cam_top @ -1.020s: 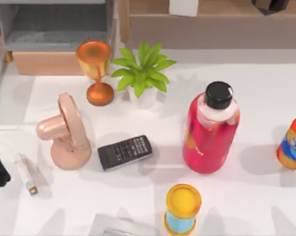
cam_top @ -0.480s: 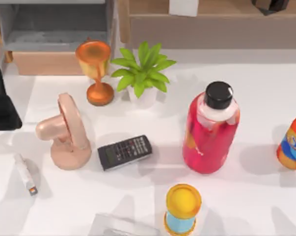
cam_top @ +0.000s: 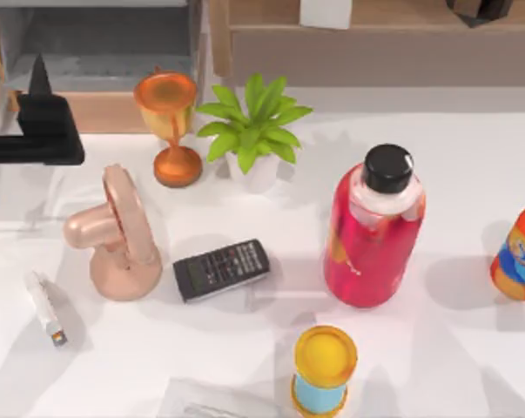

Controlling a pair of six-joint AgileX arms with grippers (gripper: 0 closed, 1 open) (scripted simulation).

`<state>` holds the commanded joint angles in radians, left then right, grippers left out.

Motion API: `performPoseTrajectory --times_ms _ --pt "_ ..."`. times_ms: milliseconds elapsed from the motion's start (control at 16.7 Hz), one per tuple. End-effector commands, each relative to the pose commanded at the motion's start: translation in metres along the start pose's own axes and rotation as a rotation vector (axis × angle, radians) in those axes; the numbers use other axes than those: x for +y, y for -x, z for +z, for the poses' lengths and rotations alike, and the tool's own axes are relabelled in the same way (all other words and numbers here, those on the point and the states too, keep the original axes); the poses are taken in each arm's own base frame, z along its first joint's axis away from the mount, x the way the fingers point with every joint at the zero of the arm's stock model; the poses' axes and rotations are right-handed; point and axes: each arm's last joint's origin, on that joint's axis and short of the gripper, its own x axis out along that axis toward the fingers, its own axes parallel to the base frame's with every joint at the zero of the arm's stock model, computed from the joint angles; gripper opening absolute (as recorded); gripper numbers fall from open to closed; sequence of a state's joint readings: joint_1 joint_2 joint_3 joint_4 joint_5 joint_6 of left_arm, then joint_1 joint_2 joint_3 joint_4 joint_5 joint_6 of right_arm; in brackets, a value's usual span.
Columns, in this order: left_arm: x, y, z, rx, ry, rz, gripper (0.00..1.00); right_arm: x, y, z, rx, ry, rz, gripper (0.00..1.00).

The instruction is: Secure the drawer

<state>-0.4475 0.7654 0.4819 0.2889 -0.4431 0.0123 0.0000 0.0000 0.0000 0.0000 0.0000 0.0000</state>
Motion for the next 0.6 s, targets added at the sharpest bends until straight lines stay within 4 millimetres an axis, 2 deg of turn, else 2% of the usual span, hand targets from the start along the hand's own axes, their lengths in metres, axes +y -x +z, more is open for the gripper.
performPoseTrajectory --times_ms 300,420,600 --pt "0.001 -0.001 -0.003 0.005 -0.013 0.001 1.00 0.000 0.000 0.000 0.000 0.000 0.000 1.00" --pt "0.004 -0.009 -0.011 0.023 -0.071 -0.001 1.00 0.000 0.000 0.000 0.000 0.000 0.000 1.00" --pt "0.016 -0.030 -0.035 0.070 -0.225 -0.009 1.00 0.000 0.000 0.000 0.000 0.000 0.000 1.00"
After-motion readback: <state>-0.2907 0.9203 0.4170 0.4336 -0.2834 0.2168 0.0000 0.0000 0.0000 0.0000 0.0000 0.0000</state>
